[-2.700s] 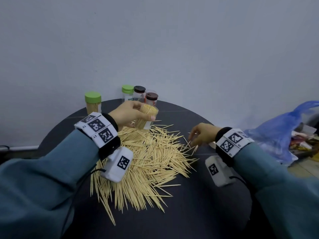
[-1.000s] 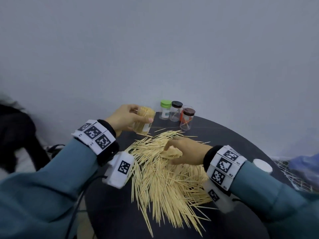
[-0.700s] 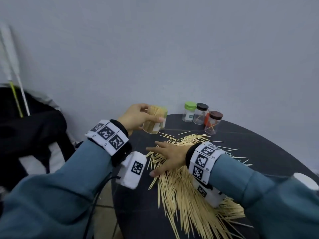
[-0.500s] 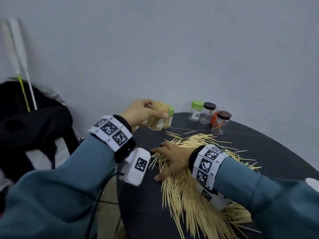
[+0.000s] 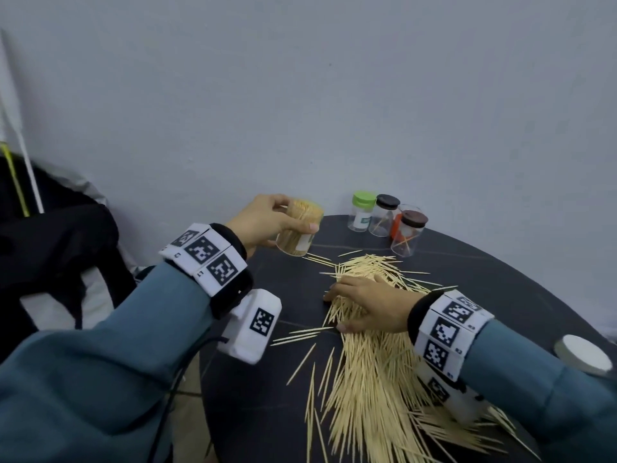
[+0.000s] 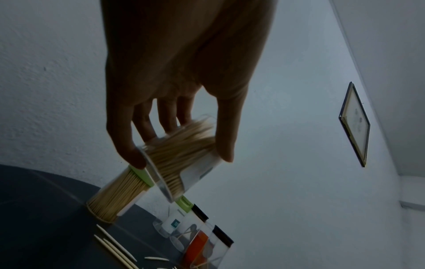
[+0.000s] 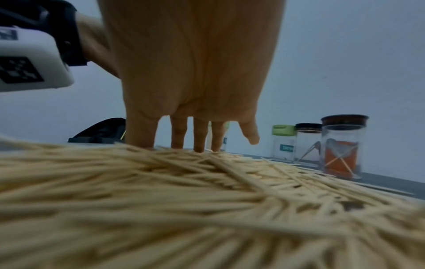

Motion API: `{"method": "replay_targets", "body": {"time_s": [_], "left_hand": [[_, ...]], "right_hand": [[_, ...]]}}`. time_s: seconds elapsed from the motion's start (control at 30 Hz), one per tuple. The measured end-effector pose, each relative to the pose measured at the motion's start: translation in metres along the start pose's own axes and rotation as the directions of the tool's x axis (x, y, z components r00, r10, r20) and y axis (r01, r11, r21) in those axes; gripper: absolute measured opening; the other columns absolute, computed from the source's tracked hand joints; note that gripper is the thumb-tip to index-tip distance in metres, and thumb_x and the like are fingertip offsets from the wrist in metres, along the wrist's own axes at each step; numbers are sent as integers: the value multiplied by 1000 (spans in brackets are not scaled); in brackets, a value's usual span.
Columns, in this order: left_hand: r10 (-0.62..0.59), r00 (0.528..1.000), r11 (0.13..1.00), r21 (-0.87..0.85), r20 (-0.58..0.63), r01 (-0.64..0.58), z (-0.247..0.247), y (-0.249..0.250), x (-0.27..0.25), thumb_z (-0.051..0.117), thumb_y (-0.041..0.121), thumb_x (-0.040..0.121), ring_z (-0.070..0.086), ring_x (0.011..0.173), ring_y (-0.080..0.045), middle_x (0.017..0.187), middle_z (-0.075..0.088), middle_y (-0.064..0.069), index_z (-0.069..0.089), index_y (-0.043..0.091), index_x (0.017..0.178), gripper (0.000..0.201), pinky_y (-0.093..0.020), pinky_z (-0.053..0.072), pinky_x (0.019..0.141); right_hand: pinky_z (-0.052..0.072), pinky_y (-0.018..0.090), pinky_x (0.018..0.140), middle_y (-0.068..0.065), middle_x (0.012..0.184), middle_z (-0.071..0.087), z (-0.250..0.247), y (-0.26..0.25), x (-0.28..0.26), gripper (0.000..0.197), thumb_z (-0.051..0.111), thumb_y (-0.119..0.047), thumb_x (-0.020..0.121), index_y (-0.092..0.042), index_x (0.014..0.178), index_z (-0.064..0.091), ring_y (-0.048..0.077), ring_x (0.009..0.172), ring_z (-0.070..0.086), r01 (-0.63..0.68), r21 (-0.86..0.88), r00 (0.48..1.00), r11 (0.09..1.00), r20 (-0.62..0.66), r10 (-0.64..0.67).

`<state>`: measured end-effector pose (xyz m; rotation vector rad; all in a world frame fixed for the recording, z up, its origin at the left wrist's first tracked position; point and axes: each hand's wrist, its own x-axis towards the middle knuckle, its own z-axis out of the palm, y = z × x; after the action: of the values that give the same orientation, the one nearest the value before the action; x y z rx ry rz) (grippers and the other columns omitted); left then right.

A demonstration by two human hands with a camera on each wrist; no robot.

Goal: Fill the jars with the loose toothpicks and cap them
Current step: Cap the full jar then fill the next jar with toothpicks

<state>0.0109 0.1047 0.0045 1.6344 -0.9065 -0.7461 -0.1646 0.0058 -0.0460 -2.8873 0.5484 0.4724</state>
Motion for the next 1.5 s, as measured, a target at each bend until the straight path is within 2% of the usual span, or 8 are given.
{"method": "replay_targets", "body": {"time_s": [0.2, 0.4, 0.6, 0.7, 0.93, 1.1, 1.23, 1.5], "left_hand": [[0, 1000, 1000, -9, 21, 0, 10, 1, 3, 77, 12, 74, 59, 103, -14, 120, 64, -5, 57, 11, 122, 52, -24, 47, 63], [-2, 999, 1000, -15, 39, 2, 17, 4, 6, 75, 10, 76, 57, 82, -2, 108, 63, -1, 56, 15, 117, 45, -20, 46, 57], [-9, 999, 1000, -17, 51, 10, 25, 4, 11, 75, 10, 76, 58, 95, -13, 112, 62, -3, 55, 17, 112, 42, -25, 48, 69], [-9, 998, 1000, -6, 56, 10, 30, 5, 13, 77, 11, 75, 59, 105, -18, 117, 63, -6, 57, 15, 116, 46, -31, 49, 80], [14, 997, 1000, -3, 79, -14, 43, 5, 18, 77, 6, 74, 59, 97, -17, 113, 63, -7, 57, 9, 123, 53, -28, 49, 72], [66, 989, 997, 24, 135, -70, 50, 4, 22, 76, -13, 64, 58, 104, -23, 110, 60, -9, 56, 5, 122, 64, -35, 53, 85], [92, 976, 994, 42, 199, -103, 54, 2, 23, 73, -22, 61, 61, 91, -15, 99, 63, -2, 57, 8, 115, 63, -17, 54, 64], [63, 987, 998, 18, 149, -66, 57, 2, 25, 78, -8, 65, 59, 100, -18, 110, 62, -6, 56, 8, 123, 64, -29, 53, 79]], "right_hand": [[5, 50, 117, -3, 143, 42, -3, 17, -9, 48, 39, -14, 96, -25, 142, 26, 11, 132, 37, -15, 176, 997, 984, -76, 29], [24, 47, 113, -1, 137, 47, -13, 26, -4, 47, 40, -2, 90, -16, 134, 44, 14, 129, 40, 3, 18, 998, 1000, -67, -2], [29, 31, 109, 1, 138, 42, -15, 29, 3, 51, 56, -13, 91, -16, 138, 39, 19, 130, 37, 26, -292, 999, 956, -35, -37], [37, 31, 101, 0, 132, 48, -17, 34, 5, 44, 60, -15, 88, -16, 131, 49, 20, 124, 45, 41, -284, 995, 958, -78, -66], [46, 34, 91, 1, 125, 56, -17, 40, -3, 36, 58, -17, 90, -17, 126, 53, 19, 116, 52, 54, -261, 984, 964, -150, -96], [46, 35, 84, 2, 116, 62, -14, 46, -6, 30, 54, -16, 93, -20, 123, 54, 21, 111, 53, 52, -300, 970, 953, -211, -119], [49, 38, 84, 5, 112, 62, -12, 47, -8, 26, 52, -17, 94, -16, 119, 54, 23, 105, 57, 74, -289, 962, 955, -233, -145], [38, 26, 73, 9, 106, 59, -15, 47, -14, 23, 40, -20, 99, -4, 113, 49, 23, 95, 56, 86, -162, 944, 983, -301, -132]]}}
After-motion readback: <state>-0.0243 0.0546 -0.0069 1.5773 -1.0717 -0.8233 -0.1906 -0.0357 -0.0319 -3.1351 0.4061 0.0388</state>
